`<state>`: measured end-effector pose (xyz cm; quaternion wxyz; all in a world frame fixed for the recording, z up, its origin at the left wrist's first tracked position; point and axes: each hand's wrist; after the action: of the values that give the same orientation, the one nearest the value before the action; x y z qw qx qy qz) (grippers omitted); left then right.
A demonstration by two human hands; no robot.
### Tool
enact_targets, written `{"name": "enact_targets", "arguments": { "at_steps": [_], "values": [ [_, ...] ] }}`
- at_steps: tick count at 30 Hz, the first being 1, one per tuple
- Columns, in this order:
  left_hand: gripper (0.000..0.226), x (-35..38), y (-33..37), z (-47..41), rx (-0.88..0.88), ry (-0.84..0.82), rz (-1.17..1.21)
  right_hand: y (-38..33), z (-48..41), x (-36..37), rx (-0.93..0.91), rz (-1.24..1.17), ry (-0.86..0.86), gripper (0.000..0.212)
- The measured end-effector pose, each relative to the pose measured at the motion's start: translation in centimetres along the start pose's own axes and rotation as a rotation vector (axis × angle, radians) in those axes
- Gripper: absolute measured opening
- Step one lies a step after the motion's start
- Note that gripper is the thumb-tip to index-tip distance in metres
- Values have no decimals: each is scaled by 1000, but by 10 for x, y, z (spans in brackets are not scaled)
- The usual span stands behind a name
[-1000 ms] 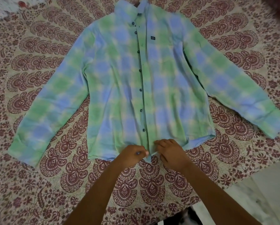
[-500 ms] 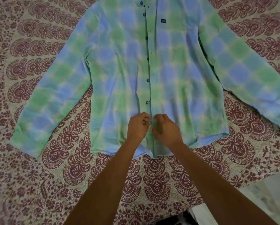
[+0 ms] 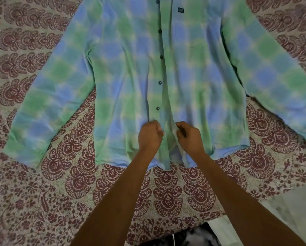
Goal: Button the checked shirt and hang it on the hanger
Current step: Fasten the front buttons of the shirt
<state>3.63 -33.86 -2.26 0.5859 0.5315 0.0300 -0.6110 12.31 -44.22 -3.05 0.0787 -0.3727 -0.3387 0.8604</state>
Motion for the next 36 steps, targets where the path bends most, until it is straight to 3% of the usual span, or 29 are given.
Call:
{"name": "enact_targets", "arguments": {
  "at_steps": [11, 17, 24, 32, 36],
  "values": [
    [12, 0, 24, 0, -89, 103, 308, -1, 13, 13, 86, -163, 39, 17],
    [13, 0, 18, -2, -164, 8, 436, 8, 15, 15, 95, -189, -1, 24],
    [12, -4, 20, 0, -154, 0, 441, 3, 16, 16, 52, -219, -8, 21],
    [11, -5, 20, 1, -136, 10, 408, -7, 6, 11, 231, -563, 16, 23],
    [18, -9, 22, -1, -152, 18, 409, -8, 0, 11, 230, -595, -33, 16]
  ]
}}
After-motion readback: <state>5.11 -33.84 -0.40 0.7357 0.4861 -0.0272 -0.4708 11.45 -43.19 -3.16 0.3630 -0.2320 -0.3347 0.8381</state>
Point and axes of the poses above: each hand's wrist, its own z-axis away from the middle knuckle, its own x-axis out of the palm, y = z × x, and after that the axes turned 7 degrees about x, right-handed
